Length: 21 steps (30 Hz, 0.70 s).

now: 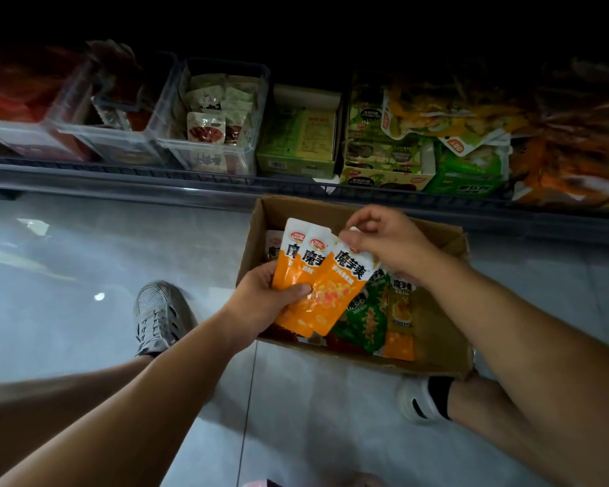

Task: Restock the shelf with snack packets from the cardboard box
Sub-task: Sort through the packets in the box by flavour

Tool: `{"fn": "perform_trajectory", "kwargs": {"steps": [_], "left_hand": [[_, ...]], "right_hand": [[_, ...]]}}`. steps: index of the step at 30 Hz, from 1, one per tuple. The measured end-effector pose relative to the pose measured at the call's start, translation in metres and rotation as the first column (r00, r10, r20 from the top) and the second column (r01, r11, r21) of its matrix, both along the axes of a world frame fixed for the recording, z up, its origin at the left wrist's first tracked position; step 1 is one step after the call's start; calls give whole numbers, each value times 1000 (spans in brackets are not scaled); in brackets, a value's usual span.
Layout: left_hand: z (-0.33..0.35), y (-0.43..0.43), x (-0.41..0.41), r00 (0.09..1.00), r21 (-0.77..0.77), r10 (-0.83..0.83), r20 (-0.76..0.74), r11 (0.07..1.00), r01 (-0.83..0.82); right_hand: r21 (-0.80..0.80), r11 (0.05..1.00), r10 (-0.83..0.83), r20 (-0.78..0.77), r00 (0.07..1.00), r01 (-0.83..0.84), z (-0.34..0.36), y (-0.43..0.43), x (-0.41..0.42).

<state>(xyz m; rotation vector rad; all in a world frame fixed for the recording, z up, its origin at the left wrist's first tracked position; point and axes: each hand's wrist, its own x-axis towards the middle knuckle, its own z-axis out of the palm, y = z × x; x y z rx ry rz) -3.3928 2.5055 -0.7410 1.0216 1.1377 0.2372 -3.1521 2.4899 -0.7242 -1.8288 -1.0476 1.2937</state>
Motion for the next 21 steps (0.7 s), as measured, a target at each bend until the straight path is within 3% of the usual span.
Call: {"fn": "perform_trajectory", "kwargs": {"steps": [2, 4, 6, 9, 15, 21], "left_hand": [[-5, 0, -2, 998, 1, 58, -4, 998, -58], [-10, 2, -6, 995, -3, 100, -13, 995, -100], [-15, 4, -10, 994, 1, 112, -20, 994, -112], [-20, 6, -12, 994, 23, 110, -29, 994, -109], [-26, 10, -9, 993, 38, 114, -35, 993, -112], [-29, 9, -6, 993, 71, 114, -44, 991, -110]], "right_hand": [[3, 968, -247, -157, 956, 250, -19, -7, 17], [-100, 933, -355, -82, 931, 347, -43, -19, 33], [-287, 921, -223, 172, 960, 265, -78, -36, 43], [-475, 859, -62, 276, 959, 192, -130, -64, 48], [-501, 854, -9, 257, 966, 141, -164, -81, 40], [-351, 931, 3, 284, 959, 101, -164, -84, 36]]}}
